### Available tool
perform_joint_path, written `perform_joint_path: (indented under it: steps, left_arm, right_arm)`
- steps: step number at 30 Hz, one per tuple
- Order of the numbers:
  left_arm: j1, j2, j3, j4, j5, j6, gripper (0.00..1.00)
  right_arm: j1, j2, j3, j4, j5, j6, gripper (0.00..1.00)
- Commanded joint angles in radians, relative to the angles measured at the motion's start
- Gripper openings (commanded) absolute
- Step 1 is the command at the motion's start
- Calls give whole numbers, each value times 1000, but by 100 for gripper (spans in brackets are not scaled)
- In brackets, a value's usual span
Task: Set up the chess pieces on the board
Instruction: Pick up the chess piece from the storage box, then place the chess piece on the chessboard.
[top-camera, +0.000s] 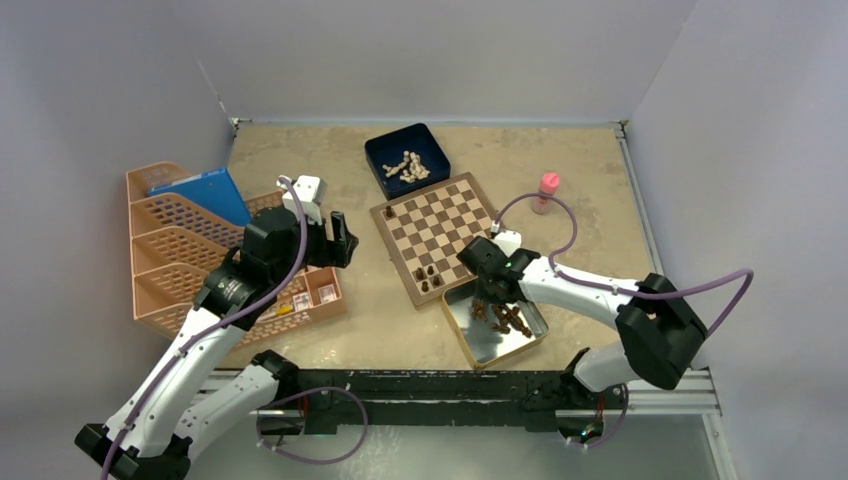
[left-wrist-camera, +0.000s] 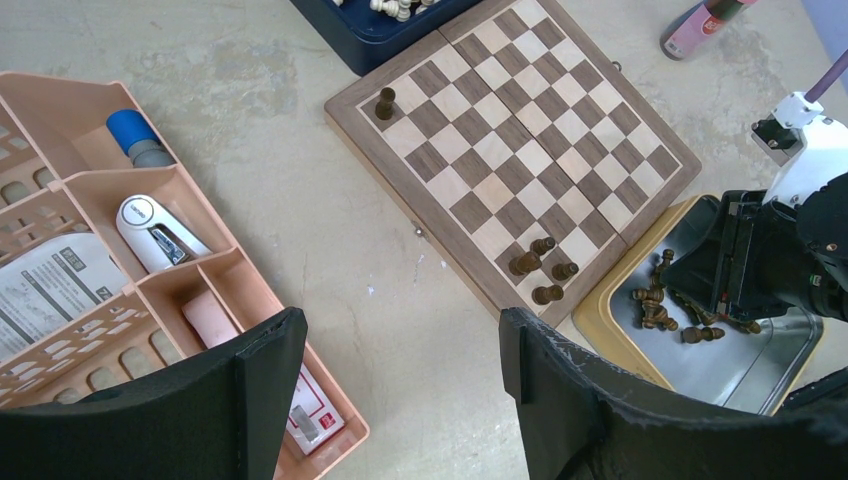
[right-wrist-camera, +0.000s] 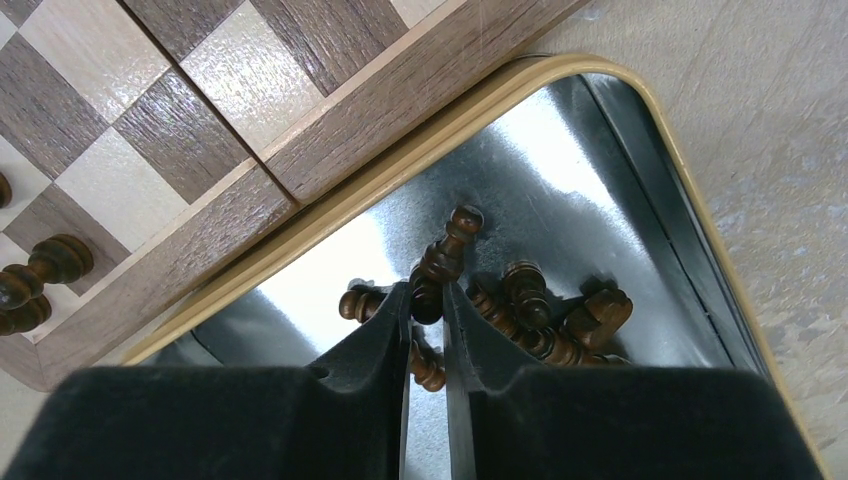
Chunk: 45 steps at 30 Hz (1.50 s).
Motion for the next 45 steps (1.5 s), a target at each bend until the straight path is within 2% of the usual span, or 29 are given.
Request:
perform_joint_path:
  steps: [1, 17, 28, 32, 34, 38, 43, 45]
  left_arm:
    - [7, -6, 0, 48, 7, 1, 71]
    - [7, -10, -2, 44, 9, -2, 71]
    - [7, 19, -4, 62, 74, -31, 70]
    - [7, 28, 23, 61, 197, -97, 69]
    - [7, 48, 32, 61, 286, -133, 67]
    - [7, 132, 67, 19, 357, -200, 64]
    - [7, 194, 102, -6, 401, -230, 62]
    - [8, 189, 100, 3, 435, -239, 62]
  right_arm:
    - [-4, -34, 11, -5, 37, 2, 16]
    - [-3, -107, 119, -77, 33, -52, 14]
    - [10, -96, 227, -20, -12, -234, 13]
    - [52, -92, 287, 11, -29, -327, 13]
    - [59, -105, 283, 86, -56, -394, 13]
    - [65, -85, 308, 159, -91, -469, 13]
    - [67, 11, 403, 132, -52, -413, 11]
    - [68, 30, 421, 145, -89, -416, 11]
